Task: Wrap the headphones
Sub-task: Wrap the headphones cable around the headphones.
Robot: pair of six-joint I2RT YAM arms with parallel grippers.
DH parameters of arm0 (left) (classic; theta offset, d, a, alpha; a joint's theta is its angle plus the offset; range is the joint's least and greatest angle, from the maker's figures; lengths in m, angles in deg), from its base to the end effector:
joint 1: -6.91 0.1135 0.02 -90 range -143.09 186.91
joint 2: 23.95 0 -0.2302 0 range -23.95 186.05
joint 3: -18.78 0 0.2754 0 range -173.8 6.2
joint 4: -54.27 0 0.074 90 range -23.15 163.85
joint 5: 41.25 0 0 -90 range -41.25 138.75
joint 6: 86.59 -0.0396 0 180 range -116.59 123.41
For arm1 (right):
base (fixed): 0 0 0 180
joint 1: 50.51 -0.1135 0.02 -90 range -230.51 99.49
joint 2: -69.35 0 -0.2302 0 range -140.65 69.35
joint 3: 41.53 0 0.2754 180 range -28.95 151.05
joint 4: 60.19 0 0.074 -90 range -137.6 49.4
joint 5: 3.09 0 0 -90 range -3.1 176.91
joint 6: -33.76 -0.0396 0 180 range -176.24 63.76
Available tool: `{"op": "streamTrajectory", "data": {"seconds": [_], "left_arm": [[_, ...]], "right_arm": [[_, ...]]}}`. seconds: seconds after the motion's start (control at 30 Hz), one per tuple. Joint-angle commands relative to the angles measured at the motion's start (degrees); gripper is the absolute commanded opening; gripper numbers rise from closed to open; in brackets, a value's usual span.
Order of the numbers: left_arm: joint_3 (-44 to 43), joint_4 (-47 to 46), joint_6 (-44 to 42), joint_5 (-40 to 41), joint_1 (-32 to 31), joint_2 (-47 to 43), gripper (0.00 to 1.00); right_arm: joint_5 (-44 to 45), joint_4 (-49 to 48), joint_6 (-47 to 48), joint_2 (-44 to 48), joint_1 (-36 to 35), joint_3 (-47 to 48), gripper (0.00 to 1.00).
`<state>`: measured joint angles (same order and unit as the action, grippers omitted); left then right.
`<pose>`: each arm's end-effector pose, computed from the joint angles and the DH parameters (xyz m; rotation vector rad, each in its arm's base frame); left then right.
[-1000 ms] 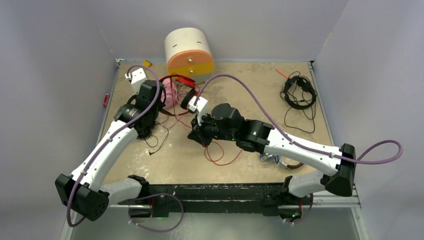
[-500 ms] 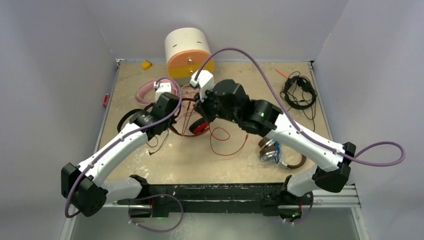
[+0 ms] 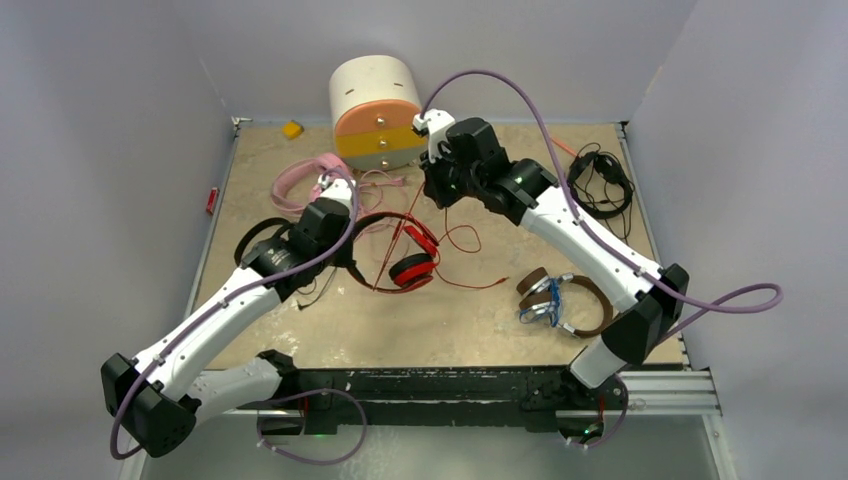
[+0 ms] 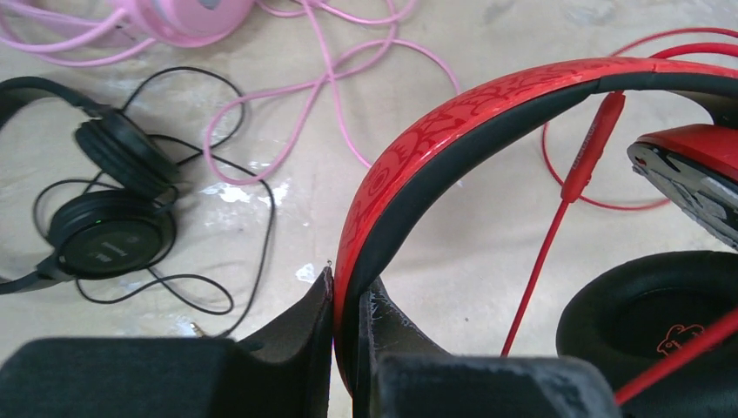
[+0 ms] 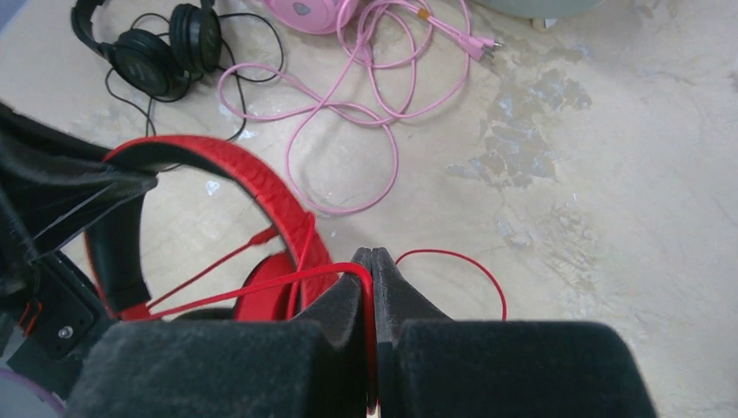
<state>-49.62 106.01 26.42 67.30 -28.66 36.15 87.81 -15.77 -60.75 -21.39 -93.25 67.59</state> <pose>0.2178 -0.1403 0.2761 0.0902 2.2839 -0.1552 0.2842 0.2618 0.3807 -0.6657 1.9518 0.5012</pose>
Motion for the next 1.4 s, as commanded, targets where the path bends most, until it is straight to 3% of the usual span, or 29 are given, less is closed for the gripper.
{"op": "streamTrajectory", "data": {"seconds": [0.0,0.2,0.47,0.8,1.07,1.37], "left_arm": [[0.79,1.88,-4.85,-9.23,-1.89,-2.54,0.00],[-2.43,3.38,-2.98,-17.49,-2.31,-2.77,0.00],[-4.54,4.40,0.54,-23.57,-2.35,-7.87,0.00],[-12.10,7.71,9.89,-30.35,-2.34,-7.62,0.00],[-16.17,10.15,13.39,-30.23,-2.31,-5.01,0.00],[-20.80,11.20,14.94,-31.12,-2.31,-2.51,0.00]], "right_arm": [[-0.72,-3.48,0.11,-1.11,3.79,3.91,0.00],[-7.01,-7.20,-1.11,-1.98,7.40,-0.57,0.00],[-13.57,-19.30,-2.86,2.11,10.53,-15.28,0.00],[-23.60,-45.27,-7.78,5.31,10.74,-36.49,0.02],[-26.69,-63.06,-12.22,5.96,10.71,-47.09,0.10],[-28.29,-69.62,-13.16,5.84,10.66,-51.52,0.13]]}}
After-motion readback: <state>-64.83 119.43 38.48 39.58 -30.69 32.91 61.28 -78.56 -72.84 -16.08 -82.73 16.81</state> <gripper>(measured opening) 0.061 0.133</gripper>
